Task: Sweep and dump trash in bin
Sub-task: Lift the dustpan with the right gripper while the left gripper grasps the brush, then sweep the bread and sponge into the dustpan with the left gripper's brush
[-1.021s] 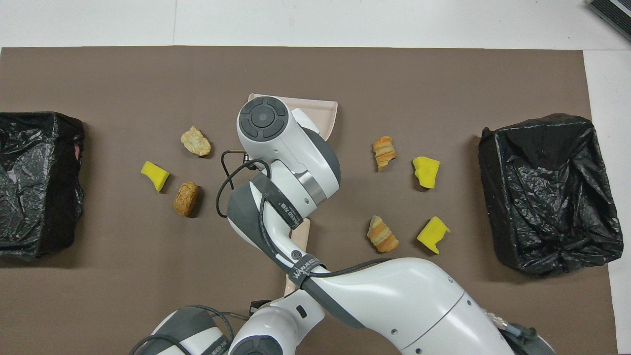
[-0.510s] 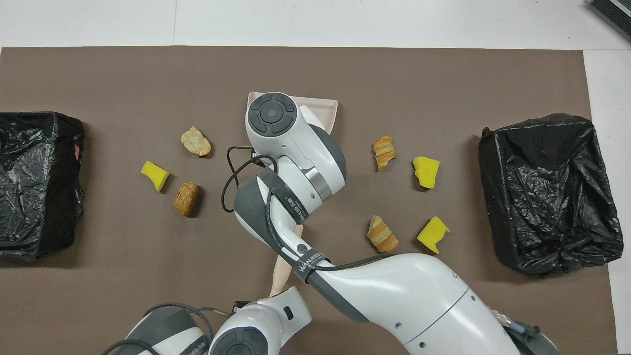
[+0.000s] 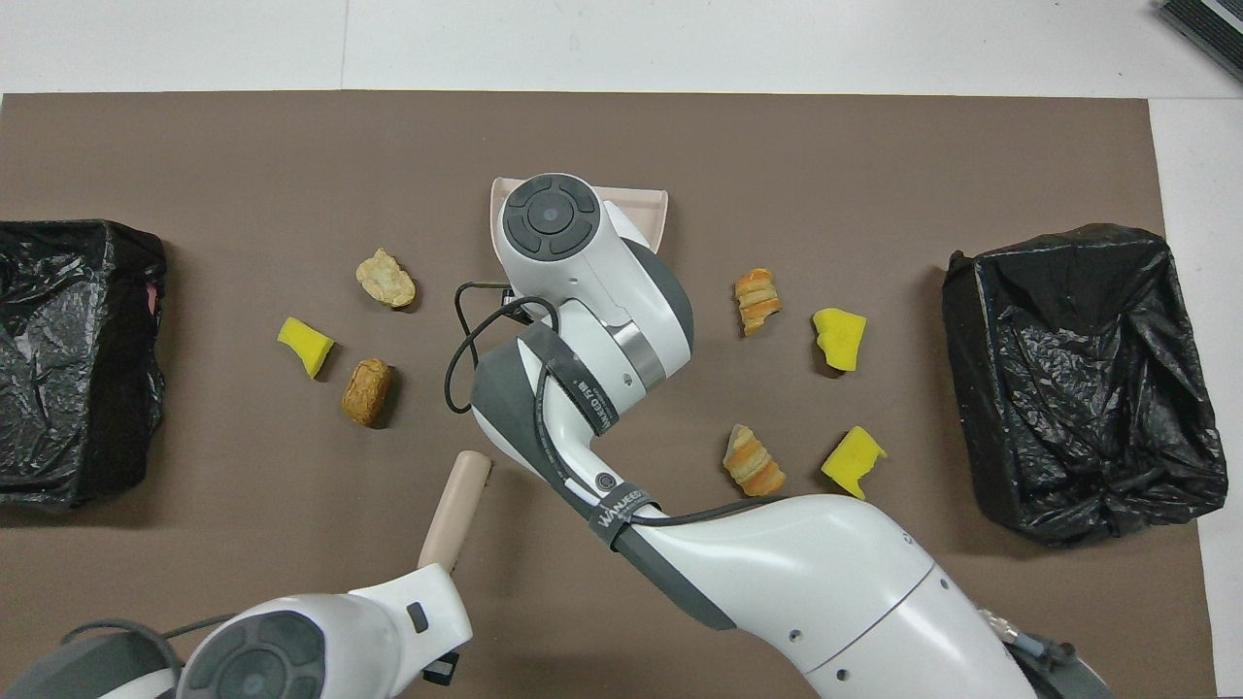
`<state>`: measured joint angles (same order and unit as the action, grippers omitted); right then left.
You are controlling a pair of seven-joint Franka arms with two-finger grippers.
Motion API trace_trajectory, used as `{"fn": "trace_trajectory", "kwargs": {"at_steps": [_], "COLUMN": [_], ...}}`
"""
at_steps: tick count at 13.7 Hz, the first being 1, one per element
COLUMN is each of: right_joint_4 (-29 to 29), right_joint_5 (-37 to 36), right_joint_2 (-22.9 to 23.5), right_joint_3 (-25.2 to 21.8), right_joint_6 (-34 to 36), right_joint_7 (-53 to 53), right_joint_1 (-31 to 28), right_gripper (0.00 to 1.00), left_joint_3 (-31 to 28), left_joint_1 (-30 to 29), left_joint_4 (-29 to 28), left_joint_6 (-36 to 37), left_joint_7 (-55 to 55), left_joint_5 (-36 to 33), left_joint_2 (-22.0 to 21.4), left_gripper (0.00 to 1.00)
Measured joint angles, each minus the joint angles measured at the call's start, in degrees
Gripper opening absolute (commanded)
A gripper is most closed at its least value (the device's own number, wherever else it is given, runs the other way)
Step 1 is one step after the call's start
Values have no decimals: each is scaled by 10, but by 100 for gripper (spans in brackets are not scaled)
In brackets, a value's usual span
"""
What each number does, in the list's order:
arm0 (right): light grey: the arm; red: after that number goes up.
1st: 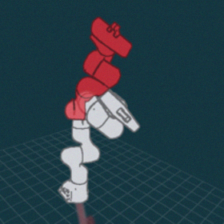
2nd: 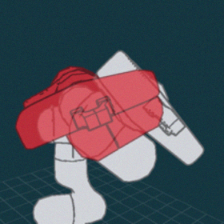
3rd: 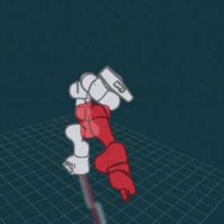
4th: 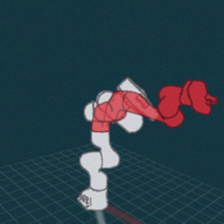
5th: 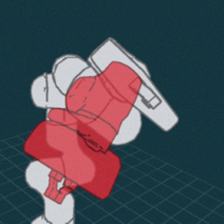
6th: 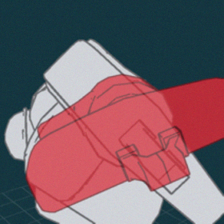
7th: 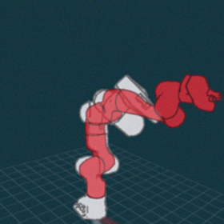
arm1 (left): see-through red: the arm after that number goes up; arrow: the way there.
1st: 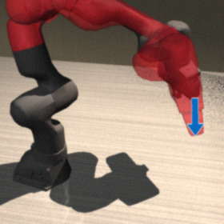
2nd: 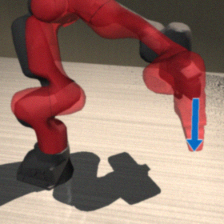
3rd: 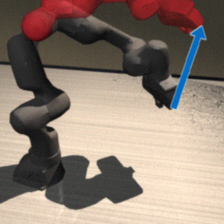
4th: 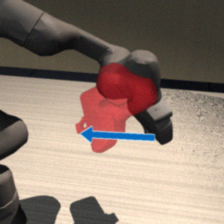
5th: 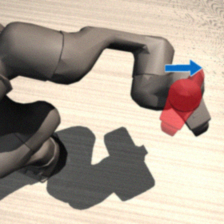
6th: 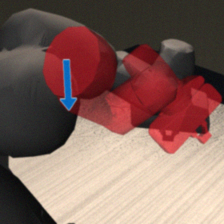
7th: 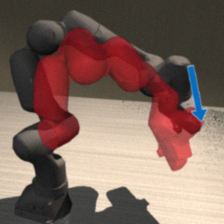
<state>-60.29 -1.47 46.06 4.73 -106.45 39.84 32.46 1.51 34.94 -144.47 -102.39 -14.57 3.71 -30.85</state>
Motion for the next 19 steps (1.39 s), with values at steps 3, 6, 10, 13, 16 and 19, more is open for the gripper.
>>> {"fn": "trace_trajectory", "kwargs": {"at_steps": [3, 6, 10, 13, 16, 19], "right_joint_4": [-12, -37, -56, -63, -75, -94], "right_joint_5": [0, -1, -3, -21, -29, -45], "right_joint_2": [-23, -49, -54, -54, -58, -67], "right_joint_3": [0, 0, -1, -1, 0, 0], "right_joint_6": [3, 4, 4, 4, 4, 4], "right_joint_7": [-119, -256, -494, -643, -745, -828], "right_joint_1": [-8, -16, -40, -49, -49, -50], "right_gripper": [0, 0, 0, 0, 0, 0], "left_joint_3": [-1, -3, -3, -4, -4, -1], "left_joint_1": [-100, -200, -339, -408, -423, -423], "left_joint_4": [16, 47, 102, 136, 143, 143], "left_joint_6": [36, 36, -3, -56, -65, -91], "left_joint_7": [66, 101, 123, 136, 127, 98], "left_joint_5": [-4, -21, -27, -27, -27, -26], "left_joint_2": [-15, -9, 44, 99, 128, 161], "left_gripper": [0, 0, 0, 0, 0, 0]}}
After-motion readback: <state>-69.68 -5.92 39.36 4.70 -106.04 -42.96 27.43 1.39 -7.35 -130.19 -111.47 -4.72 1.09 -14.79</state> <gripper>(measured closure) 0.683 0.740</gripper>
